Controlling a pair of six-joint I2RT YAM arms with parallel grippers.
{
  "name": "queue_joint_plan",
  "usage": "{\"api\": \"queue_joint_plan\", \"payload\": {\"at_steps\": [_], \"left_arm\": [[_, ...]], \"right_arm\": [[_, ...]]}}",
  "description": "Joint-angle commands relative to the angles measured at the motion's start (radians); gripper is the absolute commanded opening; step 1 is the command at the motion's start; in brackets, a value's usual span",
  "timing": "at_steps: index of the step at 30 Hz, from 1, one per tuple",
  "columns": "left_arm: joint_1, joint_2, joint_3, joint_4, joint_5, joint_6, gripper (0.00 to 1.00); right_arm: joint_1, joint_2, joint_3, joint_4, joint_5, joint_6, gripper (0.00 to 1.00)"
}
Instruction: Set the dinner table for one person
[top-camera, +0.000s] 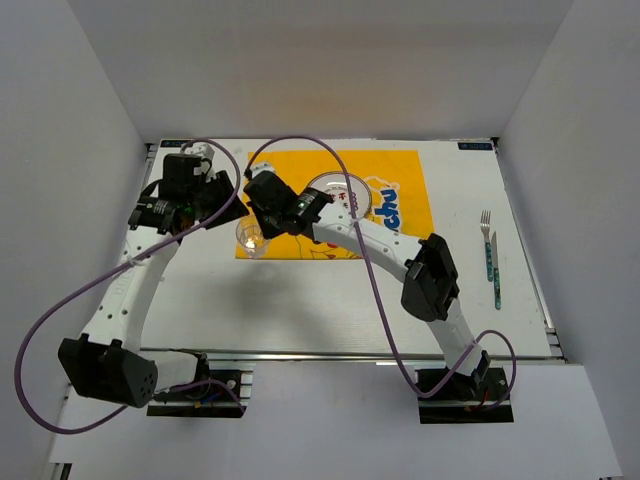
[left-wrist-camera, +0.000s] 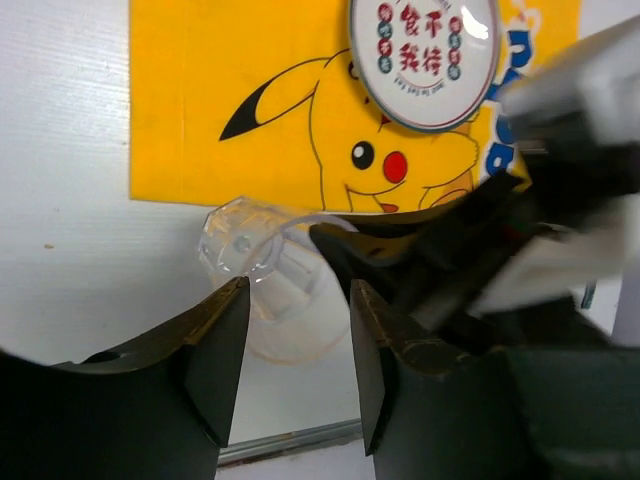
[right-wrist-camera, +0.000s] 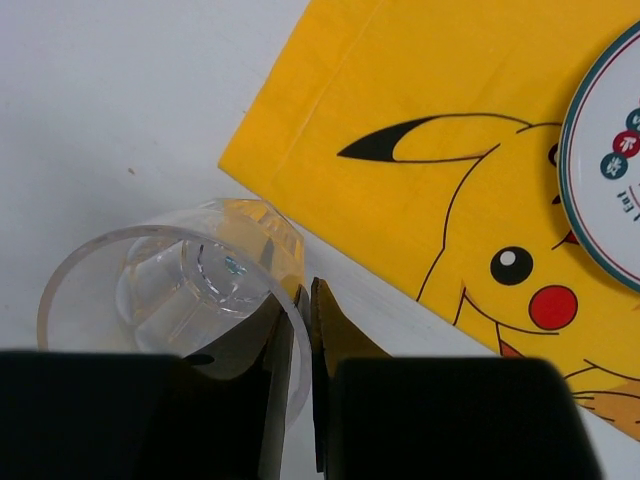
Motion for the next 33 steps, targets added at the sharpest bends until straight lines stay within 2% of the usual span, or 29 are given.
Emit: {"api": "queue_joint_plan", "payload": {"at_steps": [1,5,7,8,11,15,18,19,21,22,26,33], "left_arm": [[0.0,-0.05,0.056,0.017,0.02,-0.017,0.55],[0.011,-0.061,0.081,-0.038,-0.084,-0.039,0.59],[0.028,-0.067,0.085,-0.067,-0.133,-0.051,0.65],[0.028,-0.073,0.087,-0.075,-0.211,-0.054,0.67],[0.028,-0.089,0.073,-0.083,-0.259,-0.057,0.77],[0.028,-0.09,0.032,-0.08,-0.276,-0.051,0.84],[0.028,-0.104,-0.008,-0.071,-0.28,-0.031,0.87],[0.028,-0.109,-0.026,-0.066,-0.283,-0.023,0.89],[0.028,-0.127,-0.048,-0.057,-0.285,0.007,0.94],[0.028,-0.132,-0.057,-0.054,-0.297,0.016,0.96],[0.028,-0.167,-0.129,-0.022,-0.316,0.029,0.97],[0.008,-0.211,-0.257,0.029,-0.29,0.029,0.98]], "right_arm": [[0.001,-0.044,-0.027,0.037,-0.005,0.024,0.0],[-0.013,-0.039,-0.04,0.028,0.046,0.034,0.0],[-0.048,-0.051,-0.041,0.007,0.08,0.042,0.0],[-0.059,-0.06,-0.047,0.007,0.087,0.039,0.0],[-0.158,-0.096,-0.063,0.008,0.093,0.034,0.0],[-0.304,-0.076,-0.02,-0.012,0.077,-0.002,0.0],[-0.396,0.014,0.129,-0.094,0.063,-0.032,0.0],[-0.468,0.05,0.191,-0.123,0.054,-0.039,0.0],[-0.51,0.064,0.201,-0.127,0.037,-0.044,0.0],[-0.577,0.068,0.19,-0.124,0.031,-0.042,0.0],[-0.712,0.113,0.155,-0.087,-0.025,-0.05,0.0],[-0.823,0.192,0.241,-0.029,-0.014,-0.13,0.0]]}}
